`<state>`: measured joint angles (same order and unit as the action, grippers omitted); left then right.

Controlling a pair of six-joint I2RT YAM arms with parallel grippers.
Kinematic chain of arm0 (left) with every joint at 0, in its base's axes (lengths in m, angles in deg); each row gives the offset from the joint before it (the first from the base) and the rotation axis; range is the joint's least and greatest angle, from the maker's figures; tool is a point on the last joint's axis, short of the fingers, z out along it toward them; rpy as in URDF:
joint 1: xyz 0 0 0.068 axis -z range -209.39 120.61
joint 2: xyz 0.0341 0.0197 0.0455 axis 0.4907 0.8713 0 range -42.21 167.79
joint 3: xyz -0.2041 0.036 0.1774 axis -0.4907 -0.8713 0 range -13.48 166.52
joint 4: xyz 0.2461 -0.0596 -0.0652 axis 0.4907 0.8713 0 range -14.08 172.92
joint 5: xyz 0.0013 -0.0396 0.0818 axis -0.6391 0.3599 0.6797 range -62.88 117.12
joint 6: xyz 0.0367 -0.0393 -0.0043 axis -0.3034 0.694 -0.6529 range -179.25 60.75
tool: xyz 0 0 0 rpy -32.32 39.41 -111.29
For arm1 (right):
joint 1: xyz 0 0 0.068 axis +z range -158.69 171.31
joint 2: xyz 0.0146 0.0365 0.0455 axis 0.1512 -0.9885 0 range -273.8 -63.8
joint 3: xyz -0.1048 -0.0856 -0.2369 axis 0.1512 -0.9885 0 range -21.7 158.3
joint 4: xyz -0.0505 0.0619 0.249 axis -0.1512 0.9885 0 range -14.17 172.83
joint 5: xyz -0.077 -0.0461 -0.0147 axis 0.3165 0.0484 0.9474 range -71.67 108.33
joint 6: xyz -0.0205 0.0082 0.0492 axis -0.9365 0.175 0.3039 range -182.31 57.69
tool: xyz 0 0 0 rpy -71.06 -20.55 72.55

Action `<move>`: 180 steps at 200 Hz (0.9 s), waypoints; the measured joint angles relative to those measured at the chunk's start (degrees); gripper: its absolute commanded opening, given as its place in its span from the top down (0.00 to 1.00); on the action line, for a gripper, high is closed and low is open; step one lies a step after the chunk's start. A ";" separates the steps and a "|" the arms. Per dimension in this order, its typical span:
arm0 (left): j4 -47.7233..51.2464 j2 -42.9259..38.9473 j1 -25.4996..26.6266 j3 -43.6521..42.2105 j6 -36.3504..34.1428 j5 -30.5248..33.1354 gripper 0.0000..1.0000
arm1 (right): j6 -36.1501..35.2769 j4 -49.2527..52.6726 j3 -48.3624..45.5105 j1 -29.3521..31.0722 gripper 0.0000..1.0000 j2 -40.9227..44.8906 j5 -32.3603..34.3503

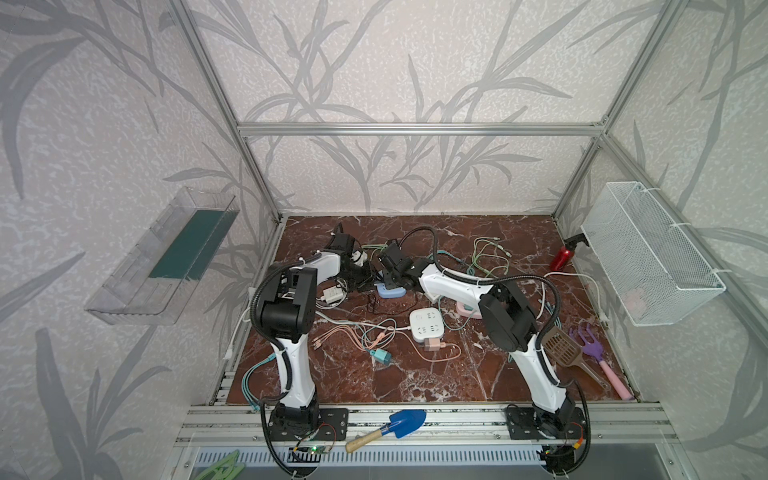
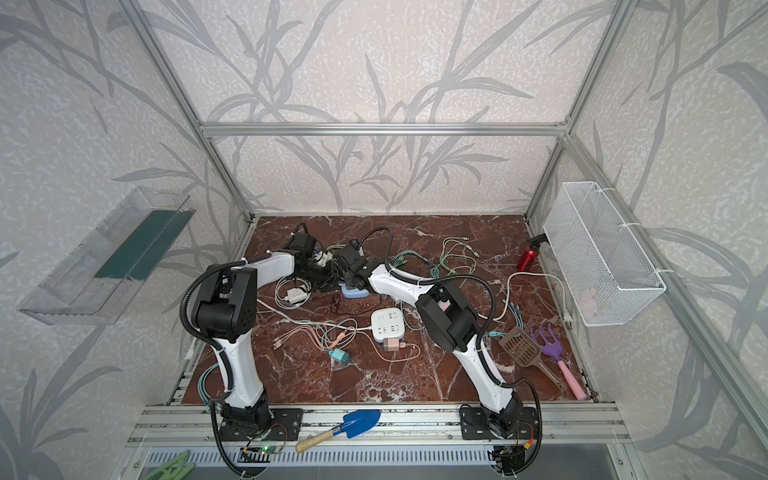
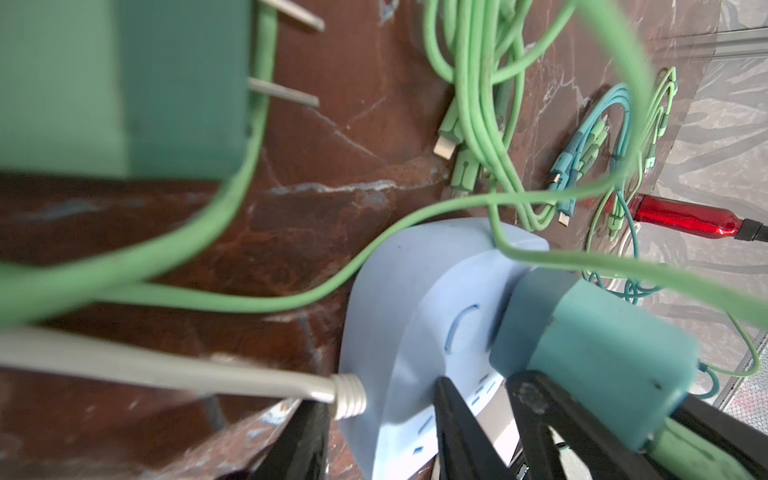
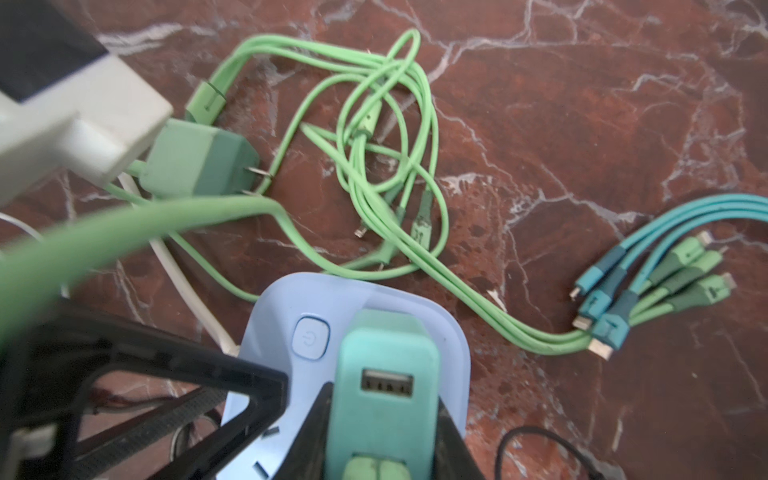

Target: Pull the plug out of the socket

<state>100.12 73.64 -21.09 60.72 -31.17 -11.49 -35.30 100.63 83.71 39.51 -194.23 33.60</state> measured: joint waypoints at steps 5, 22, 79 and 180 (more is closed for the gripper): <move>0.00 0.09 0.17 0.11 -0.02 -0.04 0.59 | 0.00 1.05 0.68 -0.07 0.91 -0.20 -0.04; 0.02 0.35 0.39 0.37 -0.02 -0.09 0.59 | 0.00 4.04 3.17 -0.42 0.91 -1.25 -0.50; 0.22 0.63 0.48 0.74 -0.02 -0.15 0.59 | 0.22 9.81 8.61 -0.81 0.76 -3.72 -1.84; -5.44 1.31 1.07 1.09 -0.28 2.03 0.59 | 0.68 13.31 10.25 -0.09 0.39 -4.63 -5.05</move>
<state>94.68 74.95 -20.02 61.81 -31.46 -9.46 -34.63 113.94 93.96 39.42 -198.86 28.55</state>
